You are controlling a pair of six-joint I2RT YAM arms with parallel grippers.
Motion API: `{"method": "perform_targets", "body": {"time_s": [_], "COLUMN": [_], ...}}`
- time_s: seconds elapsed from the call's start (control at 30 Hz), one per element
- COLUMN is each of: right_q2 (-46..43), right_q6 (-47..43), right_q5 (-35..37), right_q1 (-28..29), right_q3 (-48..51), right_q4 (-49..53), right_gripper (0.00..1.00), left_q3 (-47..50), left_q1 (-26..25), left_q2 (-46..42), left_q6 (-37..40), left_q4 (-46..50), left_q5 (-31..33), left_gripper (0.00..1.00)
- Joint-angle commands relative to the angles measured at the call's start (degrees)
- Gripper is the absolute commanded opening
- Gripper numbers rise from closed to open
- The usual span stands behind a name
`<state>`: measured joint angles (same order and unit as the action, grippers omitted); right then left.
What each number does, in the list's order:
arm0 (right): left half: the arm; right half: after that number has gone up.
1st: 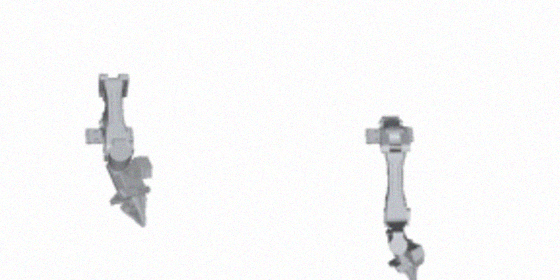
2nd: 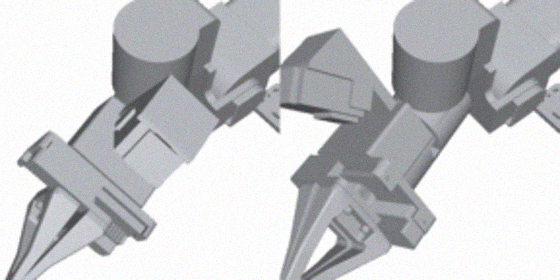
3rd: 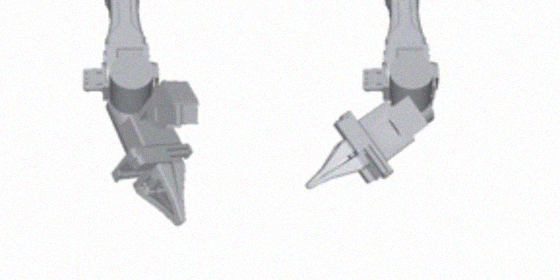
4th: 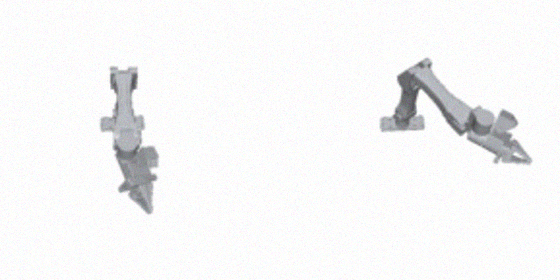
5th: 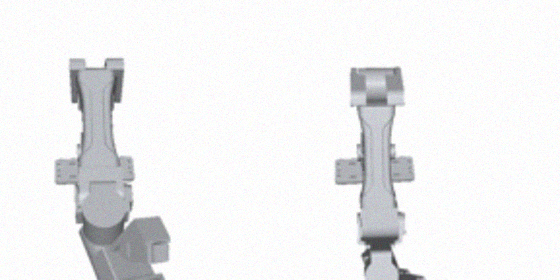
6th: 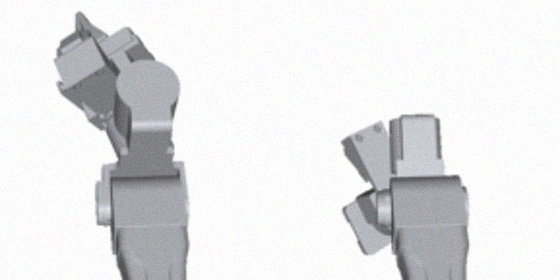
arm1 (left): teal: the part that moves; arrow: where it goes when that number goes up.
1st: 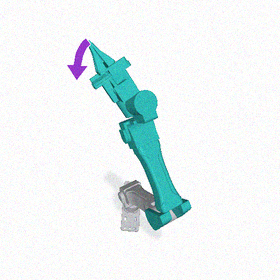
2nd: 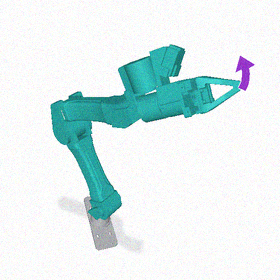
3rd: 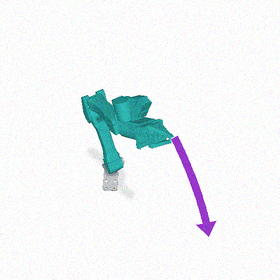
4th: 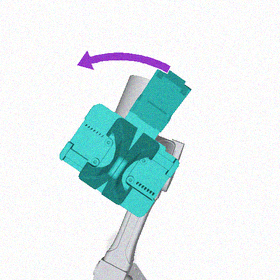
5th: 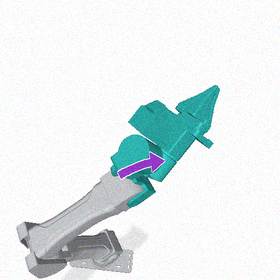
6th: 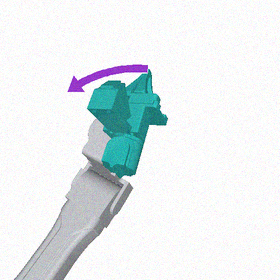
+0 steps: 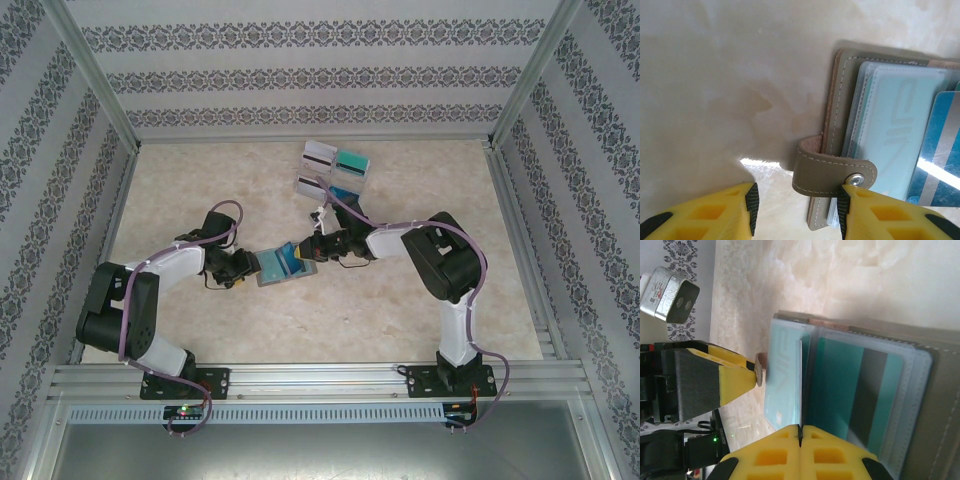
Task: Put the credit cards into the card holder
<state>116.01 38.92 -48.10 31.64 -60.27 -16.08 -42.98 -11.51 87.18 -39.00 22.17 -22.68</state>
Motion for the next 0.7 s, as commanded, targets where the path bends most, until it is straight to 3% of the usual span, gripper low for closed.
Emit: {"method": "perform_targets", "body": {"time_s": [0.0, 0.67], "right_q2": [0.2, 0.9], "right_q6": [0.9, 5.1], "right_q5": [1.5, 0.1], "right_q1": [-0.3, 1.0], "right_q3": [0.1, 1.1], "right_q4": [-2.9, -5.8], "right_gripper": [0.00, 0.00], "left_q3": [0.3, 0.8], "left_q1": [0.3, 0.1], "left_q2": [0.1, 1.7], "left_q6": [-0.6, -1.1], "left_q4": [-1.2, -3.2], "left_q5": [-0.9, -2.2], "left_gripper": [0.47, 0.46]}}
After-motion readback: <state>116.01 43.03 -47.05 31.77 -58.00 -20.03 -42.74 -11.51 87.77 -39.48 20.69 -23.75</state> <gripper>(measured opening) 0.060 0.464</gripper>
